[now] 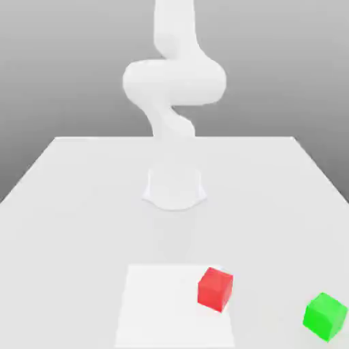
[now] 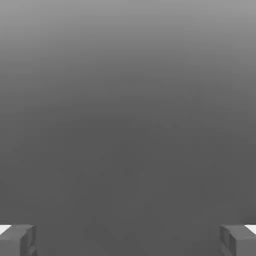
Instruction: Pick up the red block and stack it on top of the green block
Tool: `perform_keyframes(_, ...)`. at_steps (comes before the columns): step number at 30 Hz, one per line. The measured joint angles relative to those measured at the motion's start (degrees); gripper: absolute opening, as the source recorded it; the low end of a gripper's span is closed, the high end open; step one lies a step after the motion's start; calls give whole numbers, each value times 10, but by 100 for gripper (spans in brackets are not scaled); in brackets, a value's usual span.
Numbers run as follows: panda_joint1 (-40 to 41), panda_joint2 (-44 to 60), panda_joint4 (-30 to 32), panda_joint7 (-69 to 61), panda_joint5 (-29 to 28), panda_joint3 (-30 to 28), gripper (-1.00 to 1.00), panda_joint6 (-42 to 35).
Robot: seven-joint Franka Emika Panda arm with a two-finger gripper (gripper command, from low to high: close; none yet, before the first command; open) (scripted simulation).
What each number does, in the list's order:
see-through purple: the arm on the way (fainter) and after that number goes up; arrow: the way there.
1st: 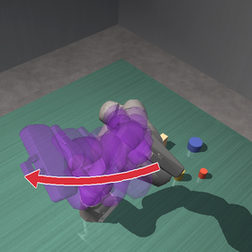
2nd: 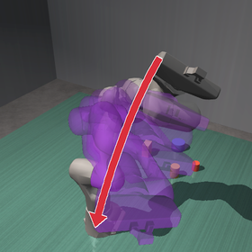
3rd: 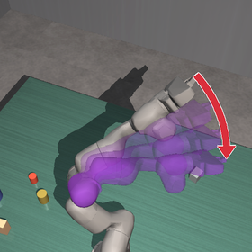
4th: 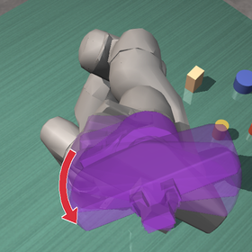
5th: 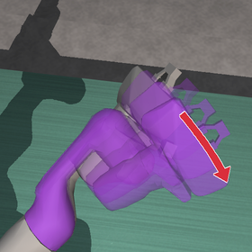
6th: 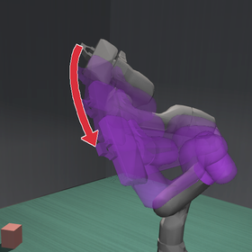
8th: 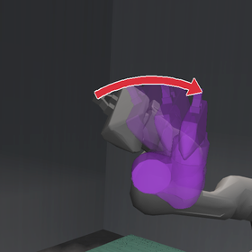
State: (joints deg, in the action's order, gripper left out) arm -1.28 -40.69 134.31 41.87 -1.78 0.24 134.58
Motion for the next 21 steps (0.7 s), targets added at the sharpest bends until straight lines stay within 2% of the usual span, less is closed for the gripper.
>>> perform_keyframes(7, -39, 151, 73, -124, -40, -7, 0, 81)
perform_keyframes(12, -67, 256, 124, -225, -48, -18, 0, 138)
perform_keyframes(16, -86, 338, 165, -321, -33, -22, 0, 184)
perform_keyframes(21, -99, 440, 208, -446, 13, -5, 0, 246)
